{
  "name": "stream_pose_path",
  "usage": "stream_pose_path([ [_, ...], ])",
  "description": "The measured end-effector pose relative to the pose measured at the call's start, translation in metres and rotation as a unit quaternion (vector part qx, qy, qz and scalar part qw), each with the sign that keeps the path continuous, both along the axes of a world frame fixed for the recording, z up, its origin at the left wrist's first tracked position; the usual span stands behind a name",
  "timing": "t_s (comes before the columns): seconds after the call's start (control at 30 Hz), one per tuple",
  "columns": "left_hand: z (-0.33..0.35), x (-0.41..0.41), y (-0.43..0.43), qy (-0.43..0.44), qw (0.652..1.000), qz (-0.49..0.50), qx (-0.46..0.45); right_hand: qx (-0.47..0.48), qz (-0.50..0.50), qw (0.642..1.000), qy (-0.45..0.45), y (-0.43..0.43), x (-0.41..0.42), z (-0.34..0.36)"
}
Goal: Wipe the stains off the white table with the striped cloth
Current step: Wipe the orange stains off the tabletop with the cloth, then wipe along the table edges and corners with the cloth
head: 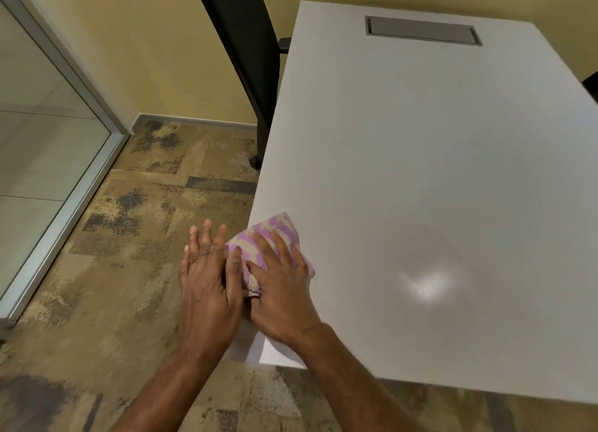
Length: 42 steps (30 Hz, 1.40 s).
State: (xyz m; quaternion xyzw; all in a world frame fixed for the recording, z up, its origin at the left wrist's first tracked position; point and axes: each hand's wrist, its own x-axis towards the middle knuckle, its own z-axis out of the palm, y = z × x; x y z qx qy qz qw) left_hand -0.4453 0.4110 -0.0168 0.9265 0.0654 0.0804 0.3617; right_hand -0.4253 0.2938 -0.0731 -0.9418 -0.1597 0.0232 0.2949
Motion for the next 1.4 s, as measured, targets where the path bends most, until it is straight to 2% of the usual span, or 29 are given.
stream_pose_path([
  [0.27,0.005,-0.024,0.014,-0.022,0.994,0.030,-0.106,0.049,-0.013,0.996,0.077,-0.028,-0.055,0.025],
  [0.43,0.007,-0.037,0.020,-0.008,0.994,0.021,-0.108,0.120,-0.142,0.971,0.148,-0.052,-0.080,0.055],
  [0.57,0.011,-0.052,0.009,0.008,0.995,0.004,-0.103,0.210,-0.262,0.928,0.163,-0.072,-0.100,0.080],
  [0.7,0.015,-0.066,-0.001,0.009,0.995,-0.009,-0.097,0.309,-0.340,0.874,0.158,-0.099,-0.122,0.093],
  [0.9,0.006,-0.097,-0.018,0.009,0.995,0.004,-0.095,0.468,-0.392,0.781,0.129,-0.143,-0.149,0.096],
  [0.97,0.002,-0.111,-0.030,0.011,0.997,0.003,-0.074,0.488,-0.400,0.766,0.124,-0.158,-0.155,0.096],
  [1.4,-0.014,-0.200,-0.101,-0.017,0.998,0.053,-0.010,0.530,-0.350,0.772,0.030,-0.231,-0.213,0.077],
])
